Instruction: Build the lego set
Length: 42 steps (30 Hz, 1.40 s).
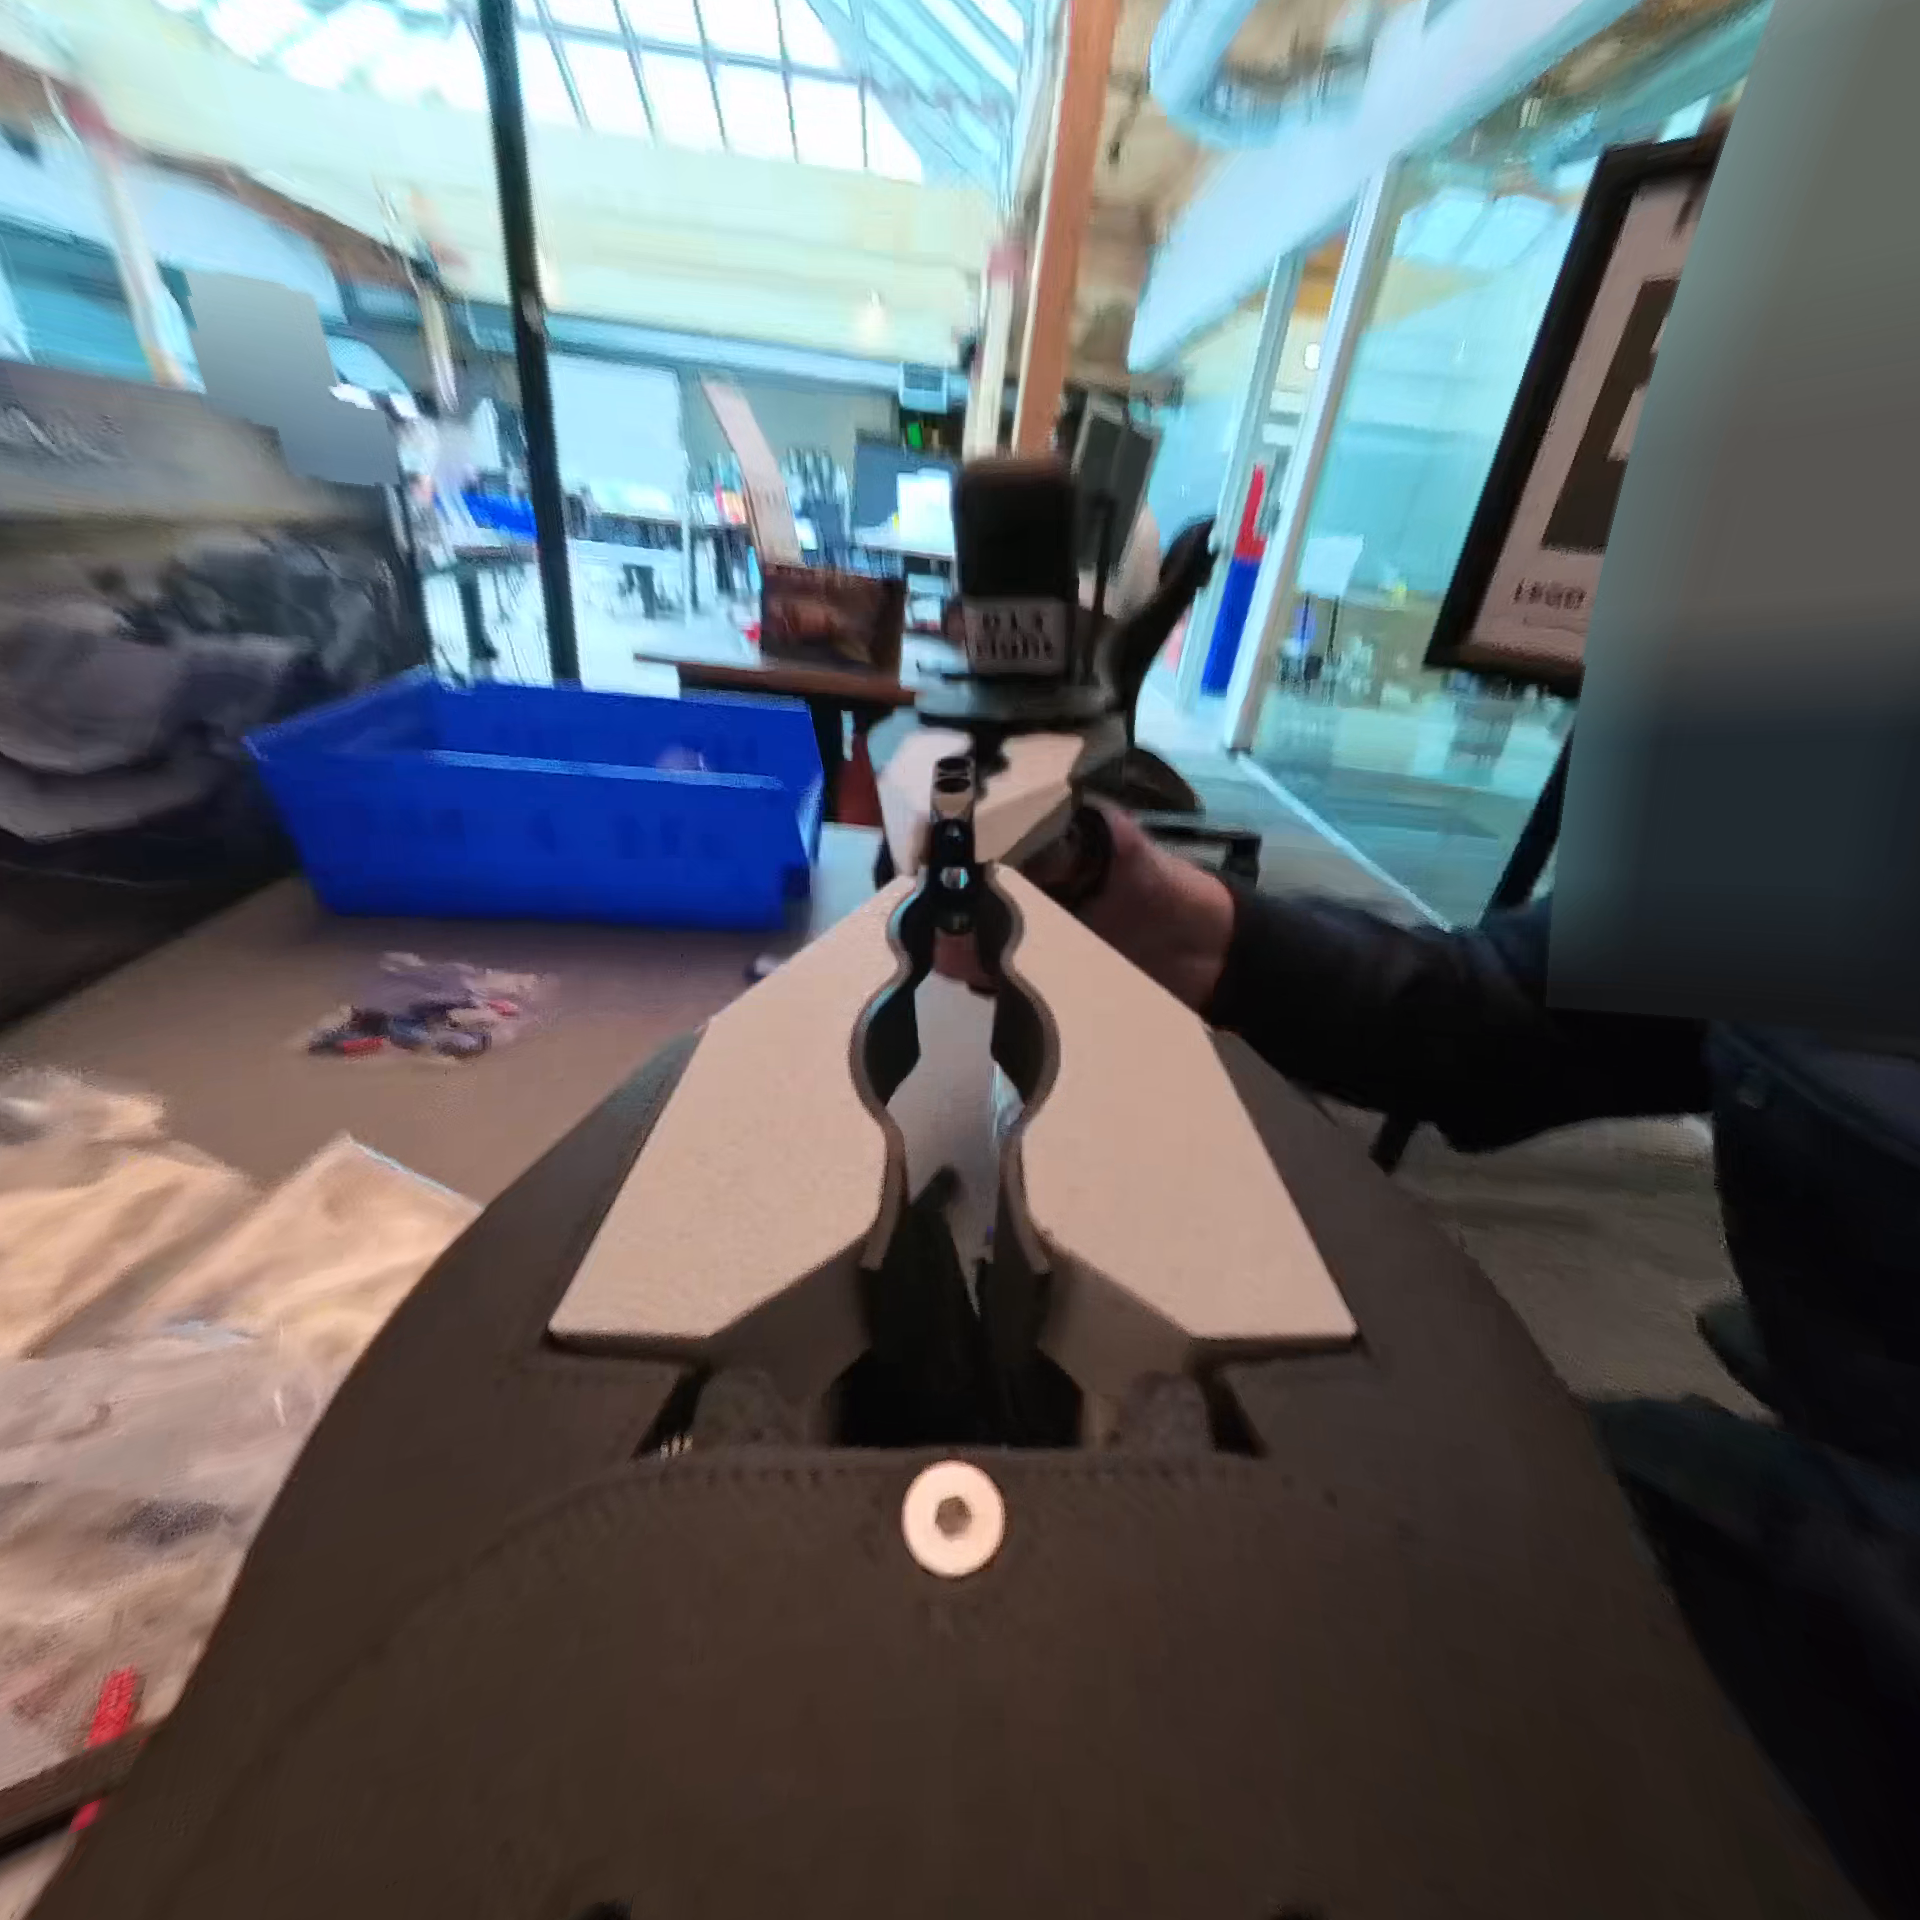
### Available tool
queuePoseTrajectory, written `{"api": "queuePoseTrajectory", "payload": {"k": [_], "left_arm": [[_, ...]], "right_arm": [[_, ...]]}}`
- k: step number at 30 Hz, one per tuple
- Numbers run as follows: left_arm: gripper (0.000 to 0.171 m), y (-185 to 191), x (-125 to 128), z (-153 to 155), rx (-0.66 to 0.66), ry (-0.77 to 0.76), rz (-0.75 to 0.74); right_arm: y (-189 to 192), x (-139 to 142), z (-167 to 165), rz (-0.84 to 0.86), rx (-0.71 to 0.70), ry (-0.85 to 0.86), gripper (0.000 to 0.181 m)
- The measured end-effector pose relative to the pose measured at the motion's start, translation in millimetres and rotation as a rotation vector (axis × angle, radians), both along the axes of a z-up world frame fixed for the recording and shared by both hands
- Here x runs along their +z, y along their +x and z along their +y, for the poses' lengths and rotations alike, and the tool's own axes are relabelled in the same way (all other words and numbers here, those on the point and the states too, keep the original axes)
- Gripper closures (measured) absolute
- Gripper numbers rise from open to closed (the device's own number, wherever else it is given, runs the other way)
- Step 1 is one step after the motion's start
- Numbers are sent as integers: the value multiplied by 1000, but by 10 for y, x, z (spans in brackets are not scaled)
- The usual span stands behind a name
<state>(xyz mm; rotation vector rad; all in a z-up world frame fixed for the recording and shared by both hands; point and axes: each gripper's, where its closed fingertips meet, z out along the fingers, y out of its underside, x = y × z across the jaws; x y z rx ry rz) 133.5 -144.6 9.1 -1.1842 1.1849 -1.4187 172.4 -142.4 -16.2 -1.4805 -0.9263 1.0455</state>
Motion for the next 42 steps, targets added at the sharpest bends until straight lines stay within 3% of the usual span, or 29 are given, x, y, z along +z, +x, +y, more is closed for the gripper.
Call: {"api": "queuePoseTrajectory", "payload": {"k": [5,12,17,20,25,30,35,39,42], "left_arm": [[165,107,-452,19,11,53,255],[164,187,-1349,-115,-58,135,693],[157,196,-1629,-222,-114,154,818],[146,193,-1654,-168,-85,144,832],[145,150,-1564,-10,-16,118,806],[145,96,-1538,130,43,98,803],[143,15,-1595,354,162,145,861],[143,12,-1540,431,208,156,843],[143,31,-1511,465,224,160,821]], "right_arm": [[112,-129,24,-51,22,-50,180],[0,-931,-172,-392,178,-254,180],[-35,-1258,-240,-548,214,-266,170],[21,-1296,-142,-576,158,-253,164],[145,-1081,38,-484,63,-207,169],[231,-1139,205,-541,-33,-154,167],[342,-930,475,-398,-158,-148,158],[280,-1307,488,-580,-130,-177,153],[294,-1487,569,-703,-162,-149,175]]}}
